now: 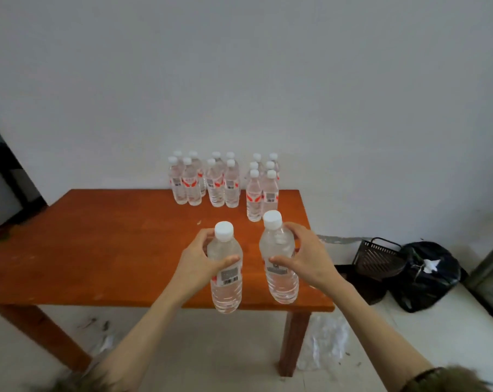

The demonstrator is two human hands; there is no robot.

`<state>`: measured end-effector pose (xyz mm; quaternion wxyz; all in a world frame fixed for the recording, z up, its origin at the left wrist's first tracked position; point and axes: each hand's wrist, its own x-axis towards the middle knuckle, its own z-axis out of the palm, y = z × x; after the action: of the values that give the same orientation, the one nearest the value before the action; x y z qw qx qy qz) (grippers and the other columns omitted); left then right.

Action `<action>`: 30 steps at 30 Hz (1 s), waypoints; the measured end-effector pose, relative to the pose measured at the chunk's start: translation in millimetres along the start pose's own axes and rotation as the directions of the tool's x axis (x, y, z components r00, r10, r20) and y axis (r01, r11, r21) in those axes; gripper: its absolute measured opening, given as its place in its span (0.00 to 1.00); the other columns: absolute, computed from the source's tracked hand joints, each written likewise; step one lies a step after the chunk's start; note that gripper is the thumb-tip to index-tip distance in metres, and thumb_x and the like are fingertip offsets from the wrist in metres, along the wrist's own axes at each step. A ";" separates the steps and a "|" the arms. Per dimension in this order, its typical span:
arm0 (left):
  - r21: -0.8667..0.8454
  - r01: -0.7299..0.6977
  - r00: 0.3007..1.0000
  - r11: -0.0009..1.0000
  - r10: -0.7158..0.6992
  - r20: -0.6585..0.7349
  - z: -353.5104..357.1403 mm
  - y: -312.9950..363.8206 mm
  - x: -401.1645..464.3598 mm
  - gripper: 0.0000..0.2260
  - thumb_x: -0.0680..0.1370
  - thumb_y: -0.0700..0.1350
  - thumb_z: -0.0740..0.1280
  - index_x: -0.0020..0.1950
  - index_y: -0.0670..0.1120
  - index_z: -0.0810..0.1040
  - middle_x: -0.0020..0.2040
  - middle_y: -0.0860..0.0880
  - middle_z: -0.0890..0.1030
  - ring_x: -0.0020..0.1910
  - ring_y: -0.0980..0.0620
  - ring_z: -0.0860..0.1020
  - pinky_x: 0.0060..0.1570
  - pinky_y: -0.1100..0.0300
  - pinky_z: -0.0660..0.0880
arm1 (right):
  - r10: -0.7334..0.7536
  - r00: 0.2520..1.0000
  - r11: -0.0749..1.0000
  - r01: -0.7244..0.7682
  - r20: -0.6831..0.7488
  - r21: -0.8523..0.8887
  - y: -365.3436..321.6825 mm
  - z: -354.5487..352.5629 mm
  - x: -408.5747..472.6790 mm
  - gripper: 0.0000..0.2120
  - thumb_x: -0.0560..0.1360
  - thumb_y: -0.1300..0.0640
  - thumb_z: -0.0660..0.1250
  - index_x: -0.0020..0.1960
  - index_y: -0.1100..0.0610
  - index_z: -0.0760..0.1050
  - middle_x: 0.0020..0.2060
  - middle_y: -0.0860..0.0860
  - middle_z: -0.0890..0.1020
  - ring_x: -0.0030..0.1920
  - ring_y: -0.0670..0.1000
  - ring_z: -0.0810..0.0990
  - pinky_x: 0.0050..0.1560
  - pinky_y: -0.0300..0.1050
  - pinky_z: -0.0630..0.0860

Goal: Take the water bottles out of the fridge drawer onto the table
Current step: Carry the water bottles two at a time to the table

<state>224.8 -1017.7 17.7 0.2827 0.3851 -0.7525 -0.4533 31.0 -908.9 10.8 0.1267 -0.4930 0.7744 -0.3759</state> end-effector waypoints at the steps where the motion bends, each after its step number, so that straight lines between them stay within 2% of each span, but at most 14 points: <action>1: 0.006 0.012 1.000 1.000 -0.012 0.015 -9.9 -10.2 19.9 0.25 0.66 0.49 0.76 0.59 0.54 0.69 0.59 0.54 0.76 0.57 0.54 0.76 0.53 0.59 0.76 | 0.022 1.000 1.000 -0.022 0.008 0.000 -3.5 12.6 17.9 0.37 0.64 0.47 0.76 0.68 0.49 0.63 0.63 0.47 0.73 0.62 0.48 0.70 0.63 0.45 0.68; 4: 0.023 0.035 0.998 0.999 -0.036 0.055 -37.3 -35.3 78.1 0.26 0.66 0.49 0.76 0.60 0.52 0.70 0.60 0.53 0.76 0.58 0.52 0.75 0.55 0.58 0.74 | 0.082 0.996 0.997 -0.083 0.025 0.010 -13.2 43.8 68.4 0.37 0.64 0.51 0.76 0.68 0.51 0.63 0.64 0.49 0.73 0.64 0.50 0.71 0.64 0.46 0.68; 7: 0.041 0.054 0.996 0.998 -0.057 0.068 -56.2 -55.3 131.8 0.26 0.66 0.49 0.75 0.61 0.52 0.69 0.61 0.52 0.76 0.57 0.54 0.74 0.53 0.61 0.72 | 0.116 0.992 0.993 -0.117 0.053 0.026 -18.6 71.4 116.2 0.37 0.65 0.54 0.76 0.68 0.52 0.63 0.64 0.49 0.73 0.64 0.51 0.72 0.63 0.47 0.70; 12: 0.033 0.132 0.987 0.991 -0.135 0.084 -69.2 -93.3 213.7 0.28 0.66 0.48 0.75 0.63 0.51 0.68 0.63 0.51 0.75 0.56 0.54 0.74 0.52 0.59 0.72 | 0.162 0.983 0.984 -0.168 0.087 0.065 -12.1 111.4 193.3 0.33 0.66 0.58 0.75 0.66 0.51 0.64 0.63 0.49 0.74 0.64 0.51 0.73 0.61 0.46 0.70; 15: 0.013 0.144 0.983 0.990 -0.144 0.116 -71.3 -115.7 268.1 0.28 0.66 0.47 0.76 0.63 0.52 0.68 0.62 0.52 0.75 0.57 0.54 0.75 0.54 0.58 0.72 | 0.193 0.976 0.979 -0.198 0.100 0.050 -1.7 137.7 245.2 0.34 0.66 0.57 0.75 0.68 0.51 0.63 0.65 0.49 0.74 0.64 0.52 0.73 0.62 0.49 0.70; 19: 0.013 0.152 0.974 0.988 -0.152 0.169 -67.2 -134.3 335.6 0.30 0.66 0.48 0.76 0.64 0.54 0.67 0.61 0.55 0.75 0.59 0.55 0.74 0.58 0.55 0.71 | 0.181 0.976 0.983 -0.183 0.119 0.009 12.8 167.0 307.0 0.33 0.67 0.54 0.74 0.68 0.50 0.63 0.65 0.49 0.74 0.64 0.52 0.73 0.62 0.48 0.71; 22: 0.031 0.148 0.965 0.988 -0.152 0.212 -65.5 -140.8 378.4 0.30 0.66 0.47 0.76 0.64 0.55 0.66 0.59 0.59 0.72 0.57 0.58 0.71 0.58 0.57 0.68 | 0.183 0.976 0.983 -0.184 0.116 -0.007 17.0 180.9 342.7 0.30 0.70 0.56 0.72 0.68 0.49 0.64 0.65 0.48 0.74 0.65 0.50 0.73 0.62 0.47 0.70; 25: 0.049 0.130 0.955 0.990 -0.138 0.263 -63.7 -151.0 413.3 0.29 0.65 0.48 0.77 0.60 0.58 0.66 0.57 0.61 0.72 0.56 0.60 0.72 0.58 0.58 0.68 | 0.218 0.967 0.976 -0.217 0.131 -0.018 23.0 193.2 367.3 0.30 0.71 0.58 0.70 0.70 0.50 0.63 0.67 0.48 0.72 0.66 0.51 0.72 0.64 0.49 0.70; 30: 0.062 0.112 0.941 0.992 -0.126 0.313 -58.6 -157.6 449.0 0.27 0.66 0.47 0.76 0.60 0.54 0.68 0.57 0.59 0.72 0.56 0.59 0.71 0.57 0.59 0.67 | 0.295 0.947 0.955 -0.291 0.125 -0.049 33.6 204.4 391.7 0.34 0.70 0.60 0.71 0.71 0.50 0.61 0.69 0.51 0.66 0.68 0.52 0.66 0.68 0.48 0.64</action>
<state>77.1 -1466.4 -64.7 0.1221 0.3581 -0.7731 -0.5091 -64.3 -1330.9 -84.8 0.2242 -0.3980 0.8345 -0.3081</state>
